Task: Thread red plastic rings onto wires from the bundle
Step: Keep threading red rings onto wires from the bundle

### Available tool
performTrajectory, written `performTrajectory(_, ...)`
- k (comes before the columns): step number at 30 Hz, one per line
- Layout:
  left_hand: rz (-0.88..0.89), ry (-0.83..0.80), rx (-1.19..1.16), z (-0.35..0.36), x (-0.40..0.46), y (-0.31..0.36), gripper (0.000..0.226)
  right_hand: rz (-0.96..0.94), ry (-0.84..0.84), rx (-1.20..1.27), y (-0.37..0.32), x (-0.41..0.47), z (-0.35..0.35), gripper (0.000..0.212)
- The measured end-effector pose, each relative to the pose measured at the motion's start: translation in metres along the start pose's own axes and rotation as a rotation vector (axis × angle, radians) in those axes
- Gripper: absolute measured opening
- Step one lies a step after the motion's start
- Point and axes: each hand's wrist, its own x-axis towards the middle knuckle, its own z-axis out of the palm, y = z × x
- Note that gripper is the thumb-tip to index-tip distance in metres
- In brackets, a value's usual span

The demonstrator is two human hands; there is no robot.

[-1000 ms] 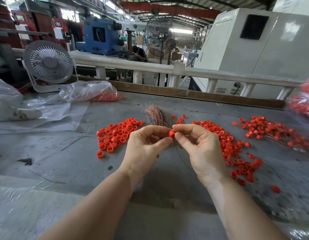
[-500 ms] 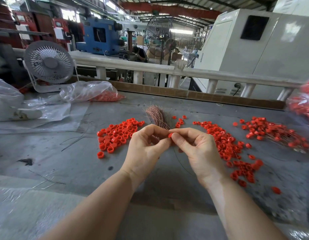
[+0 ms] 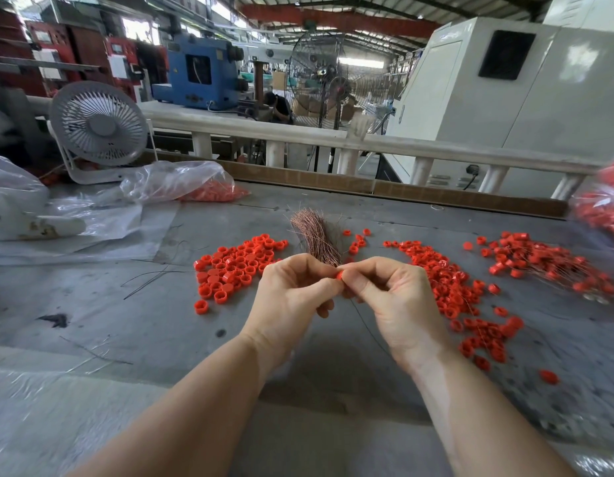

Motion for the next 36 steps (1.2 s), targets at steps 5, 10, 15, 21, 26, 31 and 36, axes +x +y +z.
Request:
performTrajectory(5,-0.010,-0.004,-0.007,0.000,0.000,-0.002,0.012,0.002,0.012,-0.003,0.001,0.000,0.001,0.014)
performTrajectory(10,-0.049,-0.020,-0.009,-0.001,0.001,-0.003,0.006,0.011,0.051,-0.022,0.002,0.000,0.000,0.016)
performTrajectory(15,-0.083,-0.042,0.131,0.001,0.002,-0.006,0.012,0.072,0.104,-0.099,0.008,0.003,0.000,0.017)
performTrajectory(21,-0.102,-0.033,0.298,0.002,0.002,-0.010,0.010,0.133,0.247,-0.132,0.018,0.007,-0.006,0.019)
performTrajectory(26,-0.069,-0.052,0.369,0.004,0.002,-0.012,0.009,0.179,0.296,-0.128,0.023,0.009,-0.008,0.020)
performTrajectory(31,-0.050,-0.068,0.399,0.003,0.004,-0.010,0.015,0.190,0.280,-0.127,0.022,0.009,-0.008,0.019)
performTrajectory(36,-0.073,-0.055,0.381,0.005,0.011,-0.001,0.012,0.205,0.270,-0.119,0.021,0.010,-0.007,0.018)
